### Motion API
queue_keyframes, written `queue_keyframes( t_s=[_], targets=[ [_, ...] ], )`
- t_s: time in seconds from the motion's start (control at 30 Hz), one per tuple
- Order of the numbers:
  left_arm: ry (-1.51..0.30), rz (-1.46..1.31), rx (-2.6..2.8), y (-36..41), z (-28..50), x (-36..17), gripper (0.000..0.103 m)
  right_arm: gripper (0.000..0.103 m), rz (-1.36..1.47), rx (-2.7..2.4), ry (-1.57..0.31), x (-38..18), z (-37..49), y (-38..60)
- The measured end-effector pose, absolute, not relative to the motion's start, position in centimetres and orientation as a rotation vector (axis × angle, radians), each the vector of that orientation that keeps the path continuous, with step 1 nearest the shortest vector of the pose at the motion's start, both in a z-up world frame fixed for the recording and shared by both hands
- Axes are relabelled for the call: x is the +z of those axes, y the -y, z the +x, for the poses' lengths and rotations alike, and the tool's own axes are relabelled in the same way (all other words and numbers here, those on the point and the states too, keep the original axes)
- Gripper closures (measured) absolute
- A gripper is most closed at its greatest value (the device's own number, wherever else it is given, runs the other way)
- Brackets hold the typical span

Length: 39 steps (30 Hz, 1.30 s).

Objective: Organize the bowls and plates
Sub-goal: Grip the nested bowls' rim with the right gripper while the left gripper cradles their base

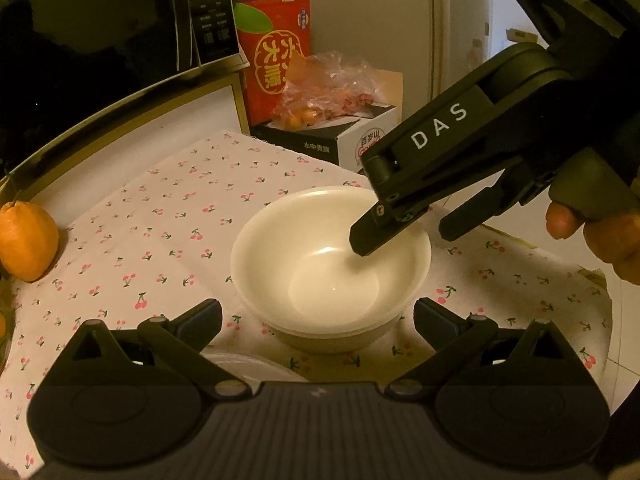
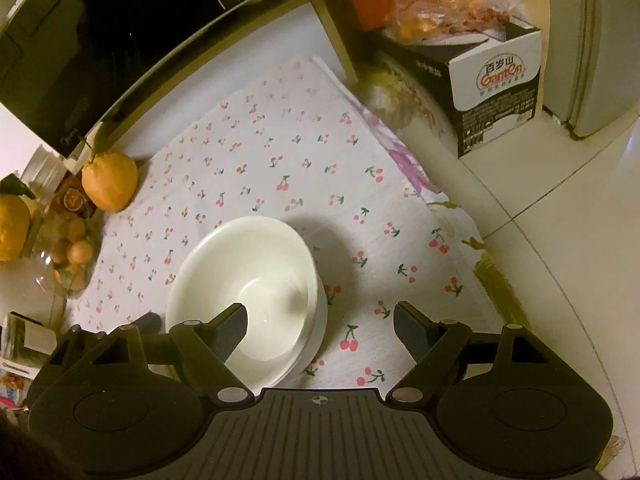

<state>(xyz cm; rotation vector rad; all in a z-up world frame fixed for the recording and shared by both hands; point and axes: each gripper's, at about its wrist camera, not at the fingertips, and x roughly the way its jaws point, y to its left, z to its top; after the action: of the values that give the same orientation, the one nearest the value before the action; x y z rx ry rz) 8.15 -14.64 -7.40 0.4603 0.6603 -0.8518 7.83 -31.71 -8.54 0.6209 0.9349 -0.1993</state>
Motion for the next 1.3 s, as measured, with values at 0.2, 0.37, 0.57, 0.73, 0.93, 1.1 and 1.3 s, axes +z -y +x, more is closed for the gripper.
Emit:
queue_keyframes(
  t_s=[0.2,0.37,0.57,0.73,0.93,1.1,1.3],
  targets=[
    [-0.673,0.458,-0.863,15.0,8.5,-7.7,0.005,0.021,0.629,-0.199,-0.95,-8.9,8.2,31.6],
    [-0.683,0.455,-0.881,15.1,8.6,-7.7,0.01,0.021,0.647,-0.19,-0.952,-9.0,8.4,31.7],
    [-0.692,0.442,-0.887,14.9,8.8,-7.7,0.011,0.022,0.642,-0.187,-0.948,-9.1,8.5,31.6],
    [-0.692,0.442,-0.886,14.9,8.8,-7.8,0.011,0.039,0.641,-0.167,-0.951,-9.2,8.6,31.5],
    [-0.704,0.439,-0.889,15.0,9.0,-7.8,0.012,0.058,0.673,-0.159,-0.974,-10.0,8.8,32.0],
    [-0.705,0.438,-0.894,15.0,9.1,-7.8,0.013,0.072,0.68,-0.153,-0.984,-10.3,8.8,32.1],
    [-0.704,0.427,-0.895,15.0,9.2,-7.7,0.014,0.08,0.638,-0.135,-0.976,-9.9,9.0,31.6]
  ],
)
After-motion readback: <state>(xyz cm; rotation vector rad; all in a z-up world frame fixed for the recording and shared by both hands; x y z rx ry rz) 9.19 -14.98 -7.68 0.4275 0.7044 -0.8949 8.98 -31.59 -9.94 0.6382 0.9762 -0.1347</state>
